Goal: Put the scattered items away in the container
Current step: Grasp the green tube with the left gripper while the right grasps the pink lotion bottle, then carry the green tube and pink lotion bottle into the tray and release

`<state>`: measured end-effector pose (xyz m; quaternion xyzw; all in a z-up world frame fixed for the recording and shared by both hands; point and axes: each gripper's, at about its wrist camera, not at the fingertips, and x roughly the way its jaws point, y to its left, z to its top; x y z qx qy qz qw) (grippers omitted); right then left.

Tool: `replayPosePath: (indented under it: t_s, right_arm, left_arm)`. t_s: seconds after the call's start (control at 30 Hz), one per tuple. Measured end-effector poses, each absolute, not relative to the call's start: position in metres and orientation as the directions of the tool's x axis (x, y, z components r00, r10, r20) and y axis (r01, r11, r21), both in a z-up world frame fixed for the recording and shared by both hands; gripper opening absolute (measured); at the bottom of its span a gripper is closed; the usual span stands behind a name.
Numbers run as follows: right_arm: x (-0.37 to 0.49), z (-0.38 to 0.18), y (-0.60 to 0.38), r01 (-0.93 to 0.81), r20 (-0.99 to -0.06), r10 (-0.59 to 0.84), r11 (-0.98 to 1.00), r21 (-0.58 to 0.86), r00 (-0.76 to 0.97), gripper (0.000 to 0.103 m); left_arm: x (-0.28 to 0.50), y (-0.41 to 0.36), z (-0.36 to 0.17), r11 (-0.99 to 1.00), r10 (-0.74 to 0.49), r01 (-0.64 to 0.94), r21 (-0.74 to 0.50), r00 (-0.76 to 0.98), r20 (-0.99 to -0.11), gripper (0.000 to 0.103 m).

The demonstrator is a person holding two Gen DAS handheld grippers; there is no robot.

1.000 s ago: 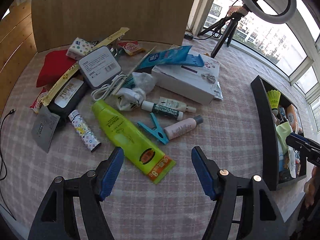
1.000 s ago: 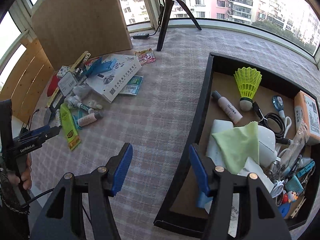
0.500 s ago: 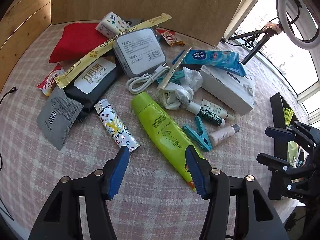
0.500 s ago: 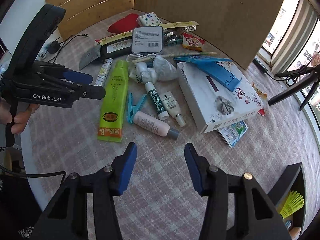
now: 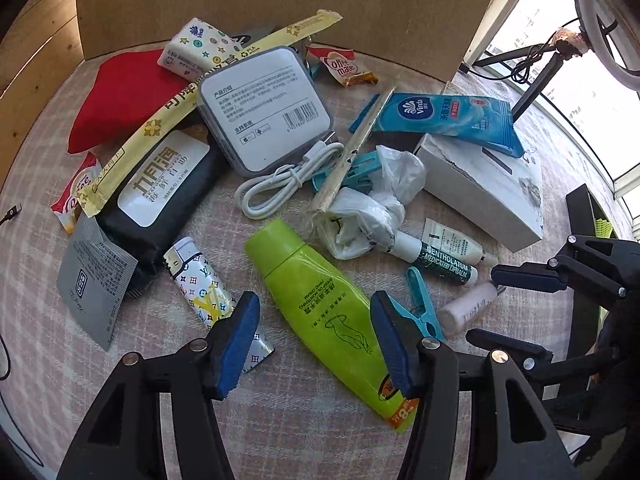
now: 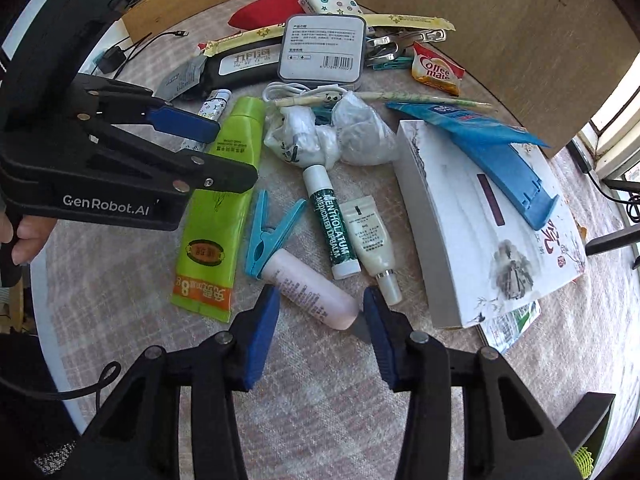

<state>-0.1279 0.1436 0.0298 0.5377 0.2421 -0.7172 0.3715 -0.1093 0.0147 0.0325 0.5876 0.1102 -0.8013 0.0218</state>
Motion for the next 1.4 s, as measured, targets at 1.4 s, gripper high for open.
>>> replayPosePath:
  t_s: [1.4]
  right_arm:
    - [-0.046,0.095,0.348,0.179,-0.813,-0.371,-0.929,0.325,-0.448,0.02]
  left_arm:
    - [-0.063,0.1,0.121,-0.966,0.259,-0.126,-0.227,-0.489,-0.833,0.026]
